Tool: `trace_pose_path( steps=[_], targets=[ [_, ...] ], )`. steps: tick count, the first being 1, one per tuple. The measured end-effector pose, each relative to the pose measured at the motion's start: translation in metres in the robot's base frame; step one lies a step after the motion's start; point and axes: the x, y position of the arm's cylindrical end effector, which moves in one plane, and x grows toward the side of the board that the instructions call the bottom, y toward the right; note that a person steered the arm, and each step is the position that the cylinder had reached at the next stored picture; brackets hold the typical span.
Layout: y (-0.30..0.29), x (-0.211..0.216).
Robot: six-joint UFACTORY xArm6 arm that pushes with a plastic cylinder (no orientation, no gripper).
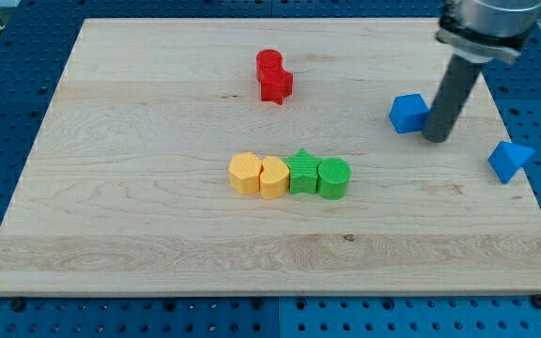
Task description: Move the blue cube to the bottom side of the red star
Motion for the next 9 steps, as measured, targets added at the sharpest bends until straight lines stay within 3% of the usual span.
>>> trace_pose_path(
  steps=[1, 2, 4, 5, 6, 7, 9],
  targets=[
    [0.027, -0.026],
    [0.003, -0.036],
    [-0.104, -0.034],
    [-0.119, -0.035],
    [-0.086, -0.030],
    [-0.079, 0.003],
    [-0.158, 0.011]
  ],
)
